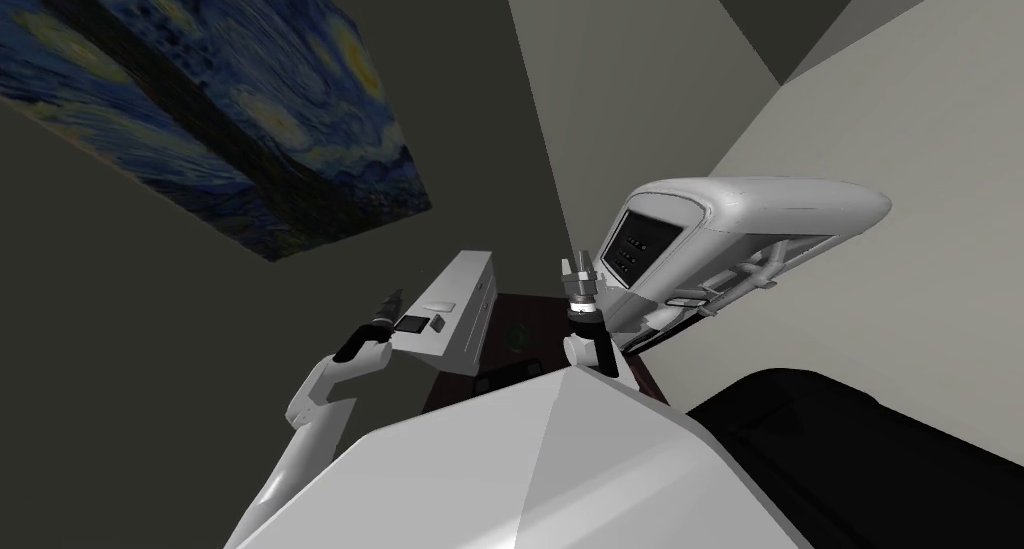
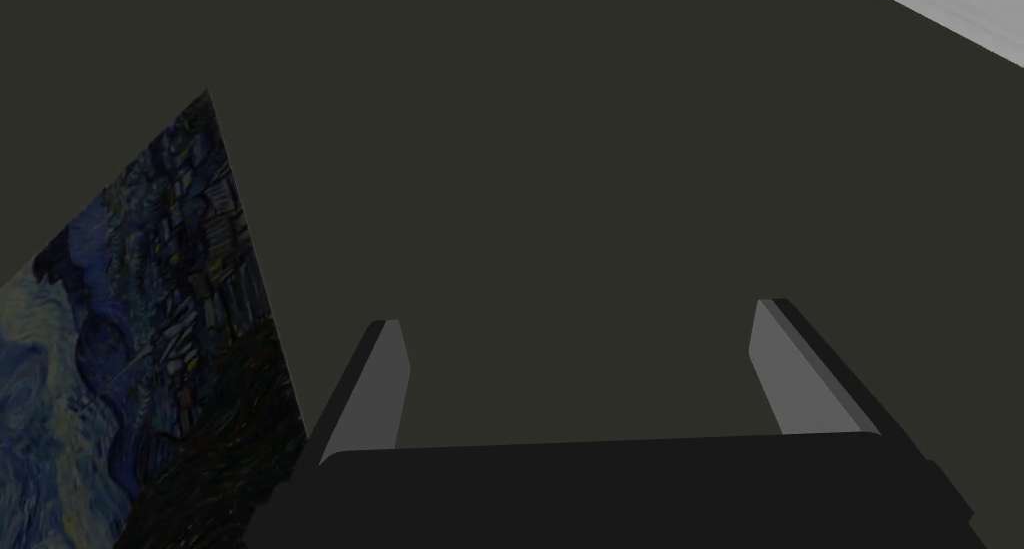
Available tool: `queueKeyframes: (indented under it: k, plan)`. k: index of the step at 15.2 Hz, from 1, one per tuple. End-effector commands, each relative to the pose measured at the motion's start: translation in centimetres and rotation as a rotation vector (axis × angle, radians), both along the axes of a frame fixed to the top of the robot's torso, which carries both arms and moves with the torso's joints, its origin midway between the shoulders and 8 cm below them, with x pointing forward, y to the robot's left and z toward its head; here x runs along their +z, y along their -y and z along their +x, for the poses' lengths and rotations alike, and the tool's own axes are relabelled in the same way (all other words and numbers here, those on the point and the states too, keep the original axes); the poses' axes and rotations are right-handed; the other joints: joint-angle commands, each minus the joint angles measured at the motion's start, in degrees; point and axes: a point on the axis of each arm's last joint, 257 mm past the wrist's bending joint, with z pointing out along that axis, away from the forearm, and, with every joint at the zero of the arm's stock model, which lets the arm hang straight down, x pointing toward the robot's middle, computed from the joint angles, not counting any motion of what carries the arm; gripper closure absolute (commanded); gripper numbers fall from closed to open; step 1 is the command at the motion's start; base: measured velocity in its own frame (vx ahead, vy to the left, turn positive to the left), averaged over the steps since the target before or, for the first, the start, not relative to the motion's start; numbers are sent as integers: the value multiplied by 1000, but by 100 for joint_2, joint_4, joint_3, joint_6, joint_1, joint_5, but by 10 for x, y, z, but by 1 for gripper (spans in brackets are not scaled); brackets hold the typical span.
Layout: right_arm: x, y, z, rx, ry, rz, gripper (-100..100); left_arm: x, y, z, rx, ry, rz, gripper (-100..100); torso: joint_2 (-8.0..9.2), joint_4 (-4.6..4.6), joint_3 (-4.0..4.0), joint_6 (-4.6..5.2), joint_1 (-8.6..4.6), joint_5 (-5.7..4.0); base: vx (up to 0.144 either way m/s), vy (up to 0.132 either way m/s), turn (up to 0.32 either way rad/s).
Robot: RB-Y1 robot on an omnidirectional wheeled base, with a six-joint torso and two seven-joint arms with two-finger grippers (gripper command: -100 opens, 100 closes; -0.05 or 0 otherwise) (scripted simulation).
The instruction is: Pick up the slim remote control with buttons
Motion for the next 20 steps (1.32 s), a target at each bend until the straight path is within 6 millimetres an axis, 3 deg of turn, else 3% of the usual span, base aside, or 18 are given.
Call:
queueKeyframes:
  k: [1,2,3,6,7,9,10,11,12,13,15,16,17,19,20]
  plan:
    - [0,0,0,0,0,0,0,-15,-12,-1,22,-48,5,-100,0,0,0,0,0,0,30,-32,-17]
    - [0,0,0,0,0,0,0,-15,-12,-1,22,-48,5,-100,1,0,0,-1,3,1,16,-19,2]
    - [0,0,0,0,0,0,0,-17,-29,3,47,-89,28,-100,5,0,2,-1,8,2,24,-35,-42]
    - [0,0,0,0,0,0,0,-30,-34,-1,60,-120,22,-100,2,0,1,-1,6,2,29,-27,-20]
    - [0,0,0,0,0,0,0,-31,-50,2,83,-161,41,-100,5,1,2,-1,10,2,30,-22,-39]
    - [0,0,0,0,0,0,0,-45,-55,-3,96,-192,34,-100,-1,0,0,0,10,2,37,-20,-35]
    - [0,0,0,0,0,0,0,-42,-69,0,115,-222,51,-100,1,0,0,-1,11,3,42,-29,-43]
    - [0,0,0,0,0,0,0,-56,-74,-6,129,-258,42,-100,-3,0,-1,1,9,2,50,-41,-49]
    - [0,0,0,0,0,0,0,-58,-75,-7,131,-264,40,-100,-5,-2,-3,0,5,2,39,-34,-13]
    - [0,0,0,0,0,0,0,-58,-89,-5,150,-295,52,-100,-3,-1,-2,-1,5,2,46,-32,-30]
    - [0,0,0,0,0,0,0,-72,-93,-13,163,-336,41,-100,-6,-2,-4,-1,6,1,50,-29,-34]
    - [0,0,0,0,0,0,0,-66,-104,-9,174,-356,52,-100,-5,-1,-3,-1,7,1,58,-28,-34]
    - [0,0,0,0,0,0,0,-79,-107,-16,186,-395,41,-100,-9,-1,-5,2,7,1,65,-29,-48]
    - [0,0,0,0,0,0,0,-80,-118,-17,201,-432,42,-100,-8,-2,-5,-1,9,2,50,-27,-31]
    - [0,0,0,0,0,0,0,-91,-120,-24,211,-466,31,-100,-9,-2,-5,1,5,1,61,-29,-43]
